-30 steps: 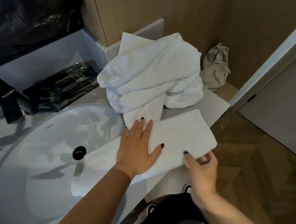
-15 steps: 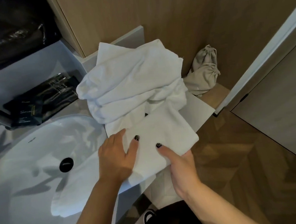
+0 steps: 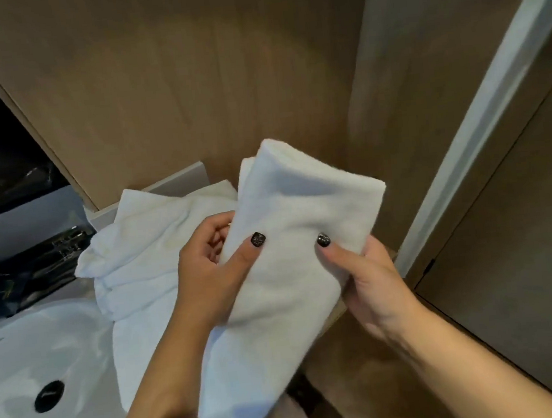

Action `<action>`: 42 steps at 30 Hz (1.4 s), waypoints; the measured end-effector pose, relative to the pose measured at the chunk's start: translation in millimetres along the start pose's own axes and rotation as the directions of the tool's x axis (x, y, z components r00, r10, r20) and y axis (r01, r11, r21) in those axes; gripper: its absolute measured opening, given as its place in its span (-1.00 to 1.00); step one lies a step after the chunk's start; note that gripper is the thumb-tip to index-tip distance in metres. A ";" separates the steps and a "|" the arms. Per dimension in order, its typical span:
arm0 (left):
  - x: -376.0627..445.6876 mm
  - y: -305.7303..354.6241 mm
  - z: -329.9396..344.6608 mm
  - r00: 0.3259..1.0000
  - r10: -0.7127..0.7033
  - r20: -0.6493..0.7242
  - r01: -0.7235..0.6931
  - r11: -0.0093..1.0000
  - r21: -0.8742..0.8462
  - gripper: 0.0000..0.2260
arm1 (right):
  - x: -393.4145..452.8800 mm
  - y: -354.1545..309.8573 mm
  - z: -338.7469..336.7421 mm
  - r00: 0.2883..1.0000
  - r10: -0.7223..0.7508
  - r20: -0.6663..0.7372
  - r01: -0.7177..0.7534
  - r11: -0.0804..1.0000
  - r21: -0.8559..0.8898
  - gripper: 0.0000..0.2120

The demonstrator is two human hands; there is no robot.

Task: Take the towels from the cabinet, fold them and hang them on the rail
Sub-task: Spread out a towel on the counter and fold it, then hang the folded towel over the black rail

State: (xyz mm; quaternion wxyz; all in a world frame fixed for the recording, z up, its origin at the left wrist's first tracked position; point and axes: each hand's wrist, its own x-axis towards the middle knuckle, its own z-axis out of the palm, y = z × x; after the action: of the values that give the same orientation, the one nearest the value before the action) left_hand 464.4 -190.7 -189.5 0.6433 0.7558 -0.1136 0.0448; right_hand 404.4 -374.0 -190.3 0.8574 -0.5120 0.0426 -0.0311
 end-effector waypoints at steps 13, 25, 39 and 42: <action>83.8 134.5 183.7 0.987 0.078 0.141 0.022 0.804 -0.595 -0.56 | 42.7 -206.4 -96.0 0.919 -0.394 0.027 0.372 0.840 -0.396 -0.56; 213.7 267.9 222.1 0.935 0.259 0.244 -0.102 0.853 -0.512 -0.71 | 129.8 -272.9 -104.5 0.660 -0.750 -0.041 0.642 0.592 -0.486 -0.49; 314.5 350.8 234.2 0.720 0.663 0.205 -0.502 0.702 -0.506 -0.53 | 208.8 -486.6 -43.6 0.298 -0.949 0.100 0.936 0.269 -0.227 -0.82; 329.0 374.9 238.3 0.695 0.682 0.228 -0.560 0.712 -0.424 -0.53 | 219.2 -546.3 -27.7 0.224 -0.970 0.095 0.959 0.203 -0.196 -0.83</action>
State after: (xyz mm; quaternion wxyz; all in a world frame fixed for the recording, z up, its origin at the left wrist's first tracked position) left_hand 678.8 -517.3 201.6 0.6693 0.5492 -0.4901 0.1008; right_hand 614.3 -678.3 268.6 0.5894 -0.5142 -0.2611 -0.5657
